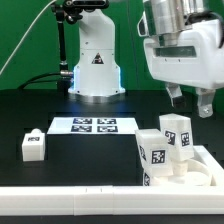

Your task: Assemble stool

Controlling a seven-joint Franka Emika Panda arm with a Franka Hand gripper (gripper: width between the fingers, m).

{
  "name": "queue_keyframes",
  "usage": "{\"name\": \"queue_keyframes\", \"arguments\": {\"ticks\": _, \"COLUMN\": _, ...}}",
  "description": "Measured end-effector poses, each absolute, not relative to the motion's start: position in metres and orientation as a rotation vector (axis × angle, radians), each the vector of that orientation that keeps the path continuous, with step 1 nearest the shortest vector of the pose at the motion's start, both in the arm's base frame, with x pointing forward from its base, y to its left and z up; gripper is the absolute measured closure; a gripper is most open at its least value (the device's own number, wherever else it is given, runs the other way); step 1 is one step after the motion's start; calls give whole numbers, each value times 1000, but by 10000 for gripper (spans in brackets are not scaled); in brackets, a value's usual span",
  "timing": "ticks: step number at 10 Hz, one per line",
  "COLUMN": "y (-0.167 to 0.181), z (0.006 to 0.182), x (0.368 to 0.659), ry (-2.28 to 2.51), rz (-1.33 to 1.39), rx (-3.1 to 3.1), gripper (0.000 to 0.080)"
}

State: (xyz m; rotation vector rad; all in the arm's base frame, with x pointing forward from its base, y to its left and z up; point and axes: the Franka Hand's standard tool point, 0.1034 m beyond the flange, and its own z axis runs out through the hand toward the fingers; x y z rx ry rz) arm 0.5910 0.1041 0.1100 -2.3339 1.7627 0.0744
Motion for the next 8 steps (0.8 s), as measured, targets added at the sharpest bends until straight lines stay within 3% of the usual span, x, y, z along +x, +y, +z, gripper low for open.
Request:
{"name": "queue_keyframes", "arguments": {"ticks": 3, "y": 104, "z": 110, "x": 591, "ry": 1542, "rz": 45, "rx": -2482, "gripper": 150}}
{"name": "queue_keyframes", "arguments": {"ticks": 8, "y": 105, "z": 115, "x": 592, "ry": 691, "rz": -28, "rx": -2951, "gripper": 150}}
